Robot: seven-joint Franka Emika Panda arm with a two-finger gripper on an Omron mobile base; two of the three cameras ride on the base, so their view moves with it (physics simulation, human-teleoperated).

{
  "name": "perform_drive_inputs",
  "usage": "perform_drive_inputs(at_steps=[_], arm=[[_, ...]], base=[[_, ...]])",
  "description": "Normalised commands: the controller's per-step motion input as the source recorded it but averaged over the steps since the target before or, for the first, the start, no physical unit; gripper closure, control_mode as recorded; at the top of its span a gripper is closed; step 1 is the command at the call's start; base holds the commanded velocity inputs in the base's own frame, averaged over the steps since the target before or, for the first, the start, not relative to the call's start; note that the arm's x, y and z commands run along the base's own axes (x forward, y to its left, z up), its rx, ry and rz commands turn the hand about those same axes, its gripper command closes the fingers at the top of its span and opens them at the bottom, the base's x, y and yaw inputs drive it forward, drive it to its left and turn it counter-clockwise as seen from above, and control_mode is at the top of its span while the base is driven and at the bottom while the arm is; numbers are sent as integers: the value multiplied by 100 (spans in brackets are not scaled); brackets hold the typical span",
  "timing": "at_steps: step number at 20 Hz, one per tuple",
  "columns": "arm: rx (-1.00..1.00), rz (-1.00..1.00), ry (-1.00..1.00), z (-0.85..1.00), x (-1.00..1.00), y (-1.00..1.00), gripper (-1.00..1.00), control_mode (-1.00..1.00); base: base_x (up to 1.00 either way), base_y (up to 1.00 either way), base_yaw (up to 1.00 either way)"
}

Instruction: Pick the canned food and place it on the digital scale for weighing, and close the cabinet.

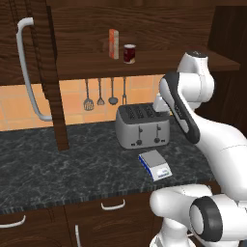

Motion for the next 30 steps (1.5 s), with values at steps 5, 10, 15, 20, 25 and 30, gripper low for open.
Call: perform_drive_inputs(at_steps=[5,10,15,20,25,30], arm=[[0,4,-11,2,-51,0,-100,-100],[2,4,-42,40,-78,3,-100,-100],[11,5,-41,95,-36,7,-100,-100],[10,7,-26,91,-2,7,-100,-100],[7,7,-16,89,7,22,-100,-100],[0,1,-4,37,36,32,-100,-100]], base=[[0,0,0],[0,0,0],[0,0,0],[0,0,0],[0,0,0],[0,0,0]])
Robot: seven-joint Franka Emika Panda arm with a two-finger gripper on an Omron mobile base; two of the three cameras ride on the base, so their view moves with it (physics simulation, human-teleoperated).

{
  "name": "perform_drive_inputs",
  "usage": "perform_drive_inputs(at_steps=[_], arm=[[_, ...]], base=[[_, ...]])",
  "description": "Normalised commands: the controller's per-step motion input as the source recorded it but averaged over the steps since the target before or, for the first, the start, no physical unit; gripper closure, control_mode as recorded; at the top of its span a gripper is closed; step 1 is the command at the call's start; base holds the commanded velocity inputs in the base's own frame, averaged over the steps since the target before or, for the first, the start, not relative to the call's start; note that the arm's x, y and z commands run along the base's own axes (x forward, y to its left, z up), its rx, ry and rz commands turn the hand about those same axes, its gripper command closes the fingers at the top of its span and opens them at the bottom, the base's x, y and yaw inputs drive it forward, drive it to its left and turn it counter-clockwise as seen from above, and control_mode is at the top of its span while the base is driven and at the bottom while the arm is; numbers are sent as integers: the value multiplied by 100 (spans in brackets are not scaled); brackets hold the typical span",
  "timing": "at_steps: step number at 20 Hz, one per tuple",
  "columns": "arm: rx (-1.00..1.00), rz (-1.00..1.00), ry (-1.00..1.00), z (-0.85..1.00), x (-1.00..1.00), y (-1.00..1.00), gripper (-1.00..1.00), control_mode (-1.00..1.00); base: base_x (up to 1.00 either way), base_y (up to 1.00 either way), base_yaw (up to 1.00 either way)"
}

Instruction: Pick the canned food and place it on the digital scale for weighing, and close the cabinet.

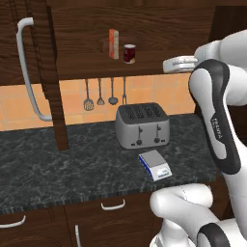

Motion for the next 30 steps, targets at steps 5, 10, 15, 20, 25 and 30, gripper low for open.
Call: perform_drive_inputs(at_steps=[5,10,15,20,25,30], arm=[[-6,0,0,15,47,39,-100,-100],[-2,0,2,0,80,9,-100,-100],[0,-1,1,0,78,0,-100,-100],[0,-1,-3,0,64,1,-100,-100],[-1,0,-1,-2,61,7,-100,-100],[-1,0,0,0,63,13,-100,-100]], base=[[0,0,0],[0,0,0],[0,0,0],[0,0,0],[0,0,0],[0,0,0]])
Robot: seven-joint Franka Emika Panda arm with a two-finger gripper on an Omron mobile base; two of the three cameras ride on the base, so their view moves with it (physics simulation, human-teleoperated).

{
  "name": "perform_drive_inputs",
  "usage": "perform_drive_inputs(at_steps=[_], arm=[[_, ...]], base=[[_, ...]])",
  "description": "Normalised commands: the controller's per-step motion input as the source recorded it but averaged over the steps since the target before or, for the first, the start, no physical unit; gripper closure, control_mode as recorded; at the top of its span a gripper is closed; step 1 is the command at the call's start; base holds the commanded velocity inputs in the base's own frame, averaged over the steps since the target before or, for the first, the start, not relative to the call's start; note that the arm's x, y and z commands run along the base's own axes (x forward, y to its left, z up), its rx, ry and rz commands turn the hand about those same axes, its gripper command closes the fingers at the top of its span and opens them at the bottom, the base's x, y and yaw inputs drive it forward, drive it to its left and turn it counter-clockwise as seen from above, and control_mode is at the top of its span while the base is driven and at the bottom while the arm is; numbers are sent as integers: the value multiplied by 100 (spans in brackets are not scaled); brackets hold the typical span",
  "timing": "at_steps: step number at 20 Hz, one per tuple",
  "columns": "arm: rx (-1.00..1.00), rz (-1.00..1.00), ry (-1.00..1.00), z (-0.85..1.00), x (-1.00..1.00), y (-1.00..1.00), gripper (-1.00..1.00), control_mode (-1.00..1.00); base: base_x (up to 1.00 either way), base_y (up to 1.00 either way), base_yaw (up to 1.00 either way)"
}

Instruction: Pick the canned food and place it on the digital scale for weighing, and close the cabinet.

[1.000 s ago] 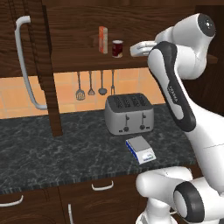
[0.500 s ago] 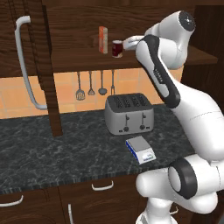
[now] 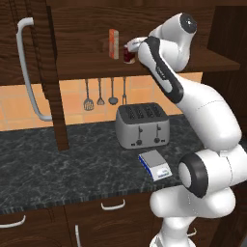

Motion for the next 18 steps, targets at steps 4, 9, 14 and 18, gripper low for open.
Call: perform_drive_inputs(at_steps=[4,9,14,18], arm=[[0,0,0,0,61,4,-100,-100],[0,0,0,-15,56,0,-100,-100],[0,0,0,-15,57,0,-100,-100],[0,0,-1,0,42,10,-100,-100]], base=[[0,0,0],[0,0,0],[0,0,0],[0,0,0]])
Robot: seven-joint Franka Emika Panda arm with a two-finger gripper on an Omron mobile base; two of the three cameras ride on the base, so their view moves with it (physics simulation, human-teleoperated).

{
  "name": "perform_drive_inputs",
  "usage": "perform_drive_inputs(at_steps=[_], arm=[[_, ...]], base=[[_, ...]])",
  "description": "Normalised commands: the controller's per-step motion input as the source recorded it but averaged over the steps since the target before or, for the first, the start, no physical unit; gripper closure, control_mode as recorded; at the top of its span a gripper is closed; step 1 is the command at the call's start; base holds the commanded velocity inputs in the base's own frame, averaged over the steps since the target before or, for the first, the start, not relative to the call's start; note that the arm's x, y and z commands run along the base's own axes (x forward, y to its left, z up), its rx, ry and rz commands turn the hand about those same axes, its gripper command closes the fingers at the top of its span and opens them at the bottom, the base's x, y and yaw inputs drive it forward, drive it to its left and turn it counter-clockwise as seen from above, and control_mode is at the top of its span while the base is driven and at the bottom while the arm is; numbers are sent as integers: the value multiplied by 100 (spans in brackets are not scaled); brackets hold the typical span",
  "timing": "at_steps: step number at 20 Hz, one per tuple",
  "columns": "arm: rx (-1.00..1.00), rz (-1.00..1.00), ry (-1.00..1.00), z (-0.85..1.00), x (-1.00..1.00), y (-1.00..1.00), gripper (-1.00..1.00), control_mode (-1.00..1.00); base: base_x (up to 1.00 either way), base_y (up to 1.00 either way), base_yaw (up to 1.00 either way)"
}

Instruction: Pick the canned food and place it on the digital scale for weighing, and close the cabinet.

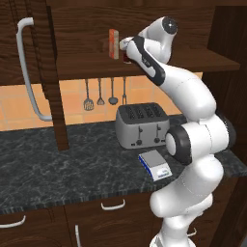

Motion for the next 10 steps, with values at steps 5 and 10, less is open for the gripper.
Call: perform_drive_inputs(at_steps=[5,10], arm=[[0,0,0,0,45,12,-100,-100],[0,0,0,0,39,10,-100,-100]], base=[[0,0,0],[0,0,0]])
